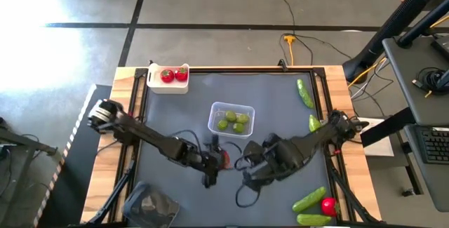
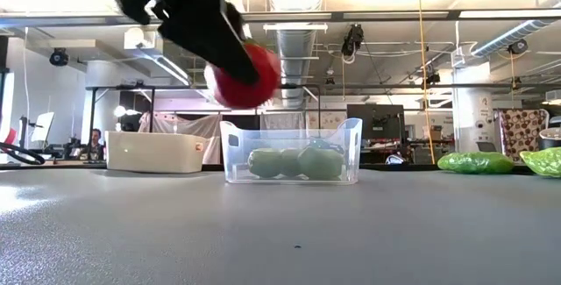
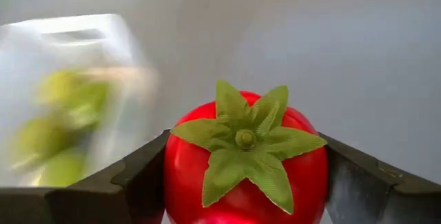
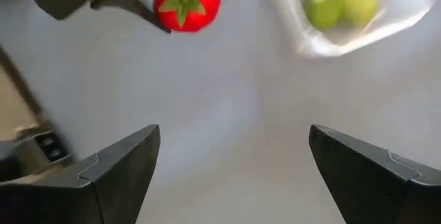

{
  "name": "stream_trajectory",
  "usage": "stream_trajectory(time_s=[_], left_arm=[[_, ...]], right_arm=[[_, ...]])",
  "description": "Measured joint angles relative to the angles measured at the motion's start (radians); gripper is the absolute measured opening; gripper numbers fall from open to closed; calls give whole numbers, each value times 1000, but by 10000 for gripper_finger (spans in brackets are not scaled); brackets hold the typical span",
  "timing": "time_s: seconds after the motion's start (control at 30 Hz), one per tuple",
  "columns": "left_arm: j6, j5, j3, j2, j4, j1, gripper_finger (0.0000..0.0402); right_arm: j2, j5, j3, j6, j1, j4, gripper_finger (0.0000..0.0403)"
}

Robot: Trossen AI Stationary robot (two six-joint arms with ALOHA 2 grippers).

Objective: Sort produce into baskets
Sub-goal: Put the top tomato into the white bin

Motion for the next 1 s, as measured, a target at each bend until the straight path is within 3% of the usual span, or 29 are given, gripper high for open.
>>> stream_trajectory(time_s=[0.23, 0.33, 0.47, 0.57, 0.73, 0.87, 1.0], left_arm=[[-225, -168, -60, -268, -295, 191, 280], [-293, -237, -64, -365, -382, 341, 280], [-297, -220, -65, -441, -387, 590, 280], [-337, -193, -68, -450, -388, 742, 280], [-385, -135, -69, -406, -394, 942, 280], [-447, -129, -69, -332, -386, 1047, 281], [-525, -98, -69, -237, -377, 1122, 281]], right_arm=[[-79, 103, -65, -408, -213, 1, 363], [-129, 140, -132, -604, -331, 2, 363], [-207, 170, -222, -855, -492, 77, 363], [-280, 136, -282, -998, -590, 175, 363], [-451, -34, -437, -1127, -702, 344, 363], [-589, -174, -601, -1146, -763, 470, 363], [-704, -197, -757, -1097, -801, 566, 363]])
